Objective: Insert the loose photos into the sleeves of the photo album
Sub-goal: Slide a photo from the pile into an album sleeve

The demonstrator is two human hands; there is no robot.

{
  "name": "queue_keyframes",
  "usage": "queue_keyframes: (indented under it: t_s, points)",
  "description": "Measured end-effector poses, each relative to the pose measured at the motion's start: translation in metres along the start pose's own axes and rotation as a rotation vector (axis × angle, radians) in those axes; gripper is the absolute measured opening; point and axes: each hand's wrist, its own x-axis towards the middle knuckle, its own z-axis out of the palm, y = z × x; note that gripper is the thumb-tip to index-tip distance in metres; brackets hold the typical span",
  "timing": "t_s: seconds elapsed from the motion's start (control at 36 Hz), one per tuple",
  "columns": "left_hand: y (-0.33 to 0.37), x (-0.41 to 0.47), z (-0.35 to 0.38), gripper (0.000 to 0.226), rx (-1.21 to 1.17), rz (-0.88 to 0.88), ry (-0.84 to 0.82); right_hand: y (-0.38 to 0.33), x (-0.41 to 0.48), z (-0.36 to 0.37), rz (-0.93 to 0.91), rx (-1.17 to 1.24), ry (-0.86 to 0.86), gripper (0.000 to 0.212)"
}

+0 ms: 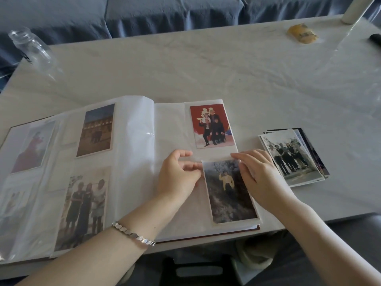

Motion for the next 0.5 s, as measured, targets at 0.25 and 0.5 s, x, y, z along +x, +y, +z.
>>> queue_keyframes:
  t_s: [0.25,0.5]
  points:
    - [0.009,0.002,0.000,0.032,0.772,0.486,-0.071,-0.012,0.032,-0.010,0.017,-0.135,-0.177,0.035]
    - [0.008,0.010,0.009,0.022,0.764,0.506,-0.104,-0.005,0.030,-0.014,0.001,-0.173,-0.161,0.032]
